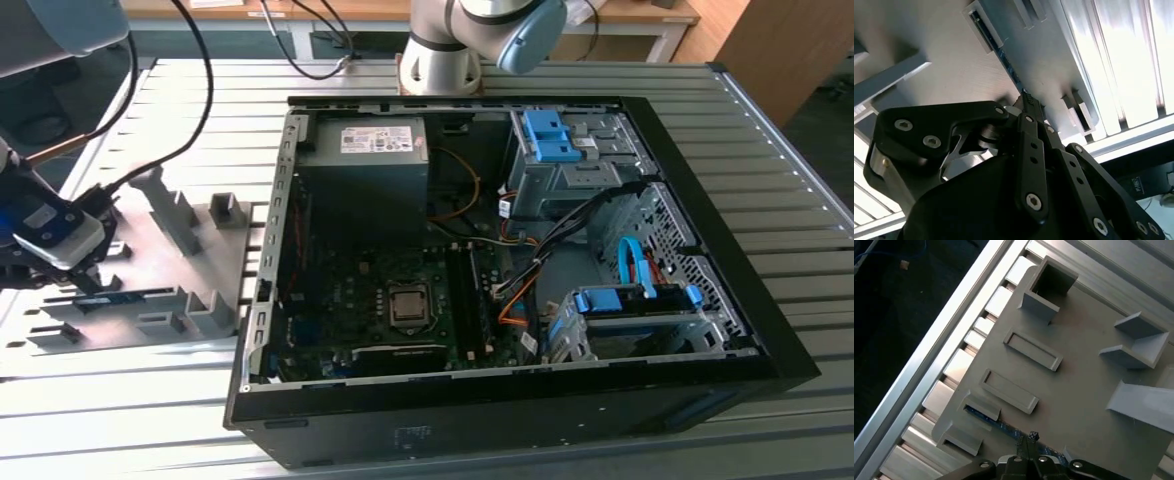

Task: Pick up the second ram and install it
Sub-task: 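Pick up the second ram and move it above second insertion slot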

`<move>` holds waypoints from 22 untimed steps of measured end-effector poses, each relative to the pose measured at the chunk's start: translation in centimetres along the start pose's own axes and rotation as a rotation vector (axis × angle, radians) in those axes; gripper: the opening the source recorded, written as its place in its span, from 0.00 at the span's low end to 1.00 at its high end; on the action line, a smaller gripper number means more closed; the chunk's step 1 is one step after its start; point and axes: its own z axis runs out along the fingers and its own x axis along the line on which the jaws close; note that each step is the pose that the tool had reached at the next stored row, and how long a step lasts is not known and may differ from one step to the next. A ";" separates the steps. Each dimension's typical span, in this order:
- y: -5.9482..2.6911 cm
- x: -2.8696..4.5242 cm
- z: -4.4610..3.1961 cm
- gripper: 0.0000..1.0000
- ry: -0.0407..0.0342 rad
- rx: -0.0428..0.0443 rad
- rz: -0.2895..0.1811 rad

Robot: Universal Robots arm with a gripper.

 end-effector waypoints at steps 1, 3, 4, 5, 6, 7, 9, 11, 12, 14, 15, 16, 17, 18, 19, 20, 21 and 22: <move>0.00 0.00 0.00 0.10 0.0003 -0.0003 -0.012; 0.00 0.00 0.00 0.10 0.0008 -0.0008 -0.034; 0.00 0.00 0.00 0.10 0.0011 -0.0011 -0.045; 0.00 0.00 0.00 0.10 0.0013 -0.0014 -0.056; 0.00 0.00 0.00 0.10 0.0015 -0.0017 -0.067; 0.00 0.00 0.00 0.10 0.0018 -0.0019 -0.079; 0.00 0.00 0.00 0.10 0.0023 -0.0025 -0.101; 0.00 0.00 0.00 0.10 0.0028 -0.0031 -0.124; 0.00 0.00 0.00 0.10 0.0031 -0.0034 -0.135; 0.00 0.00 0.00 0.10 0.0036 -0.0040 -0.158; 0.00 0.00 0.00 0.10 0.0039 -0.0042 -0.170; 0.00 0.00 0.00 0.10 0.0042 -0.0045 -0.182; 0.00 0.00 0.00 0.10 0.0045 -0.0049 -0.195; 0.00 0.00 0.00 0.10 0.0047 -0.0052 -0.208; 0.00 0.00 0.00 0.10 0.0050 -0.0055 -0.220; 0.00 0.00 0.00 0.10 0.0053 -0.0058 -0.232; 0.00 0.00 0.00 0.10 0.0056 -0.0061 -0.245; 0.00 0.00 0.00 0.10 0.0058 -0.0064 -0.257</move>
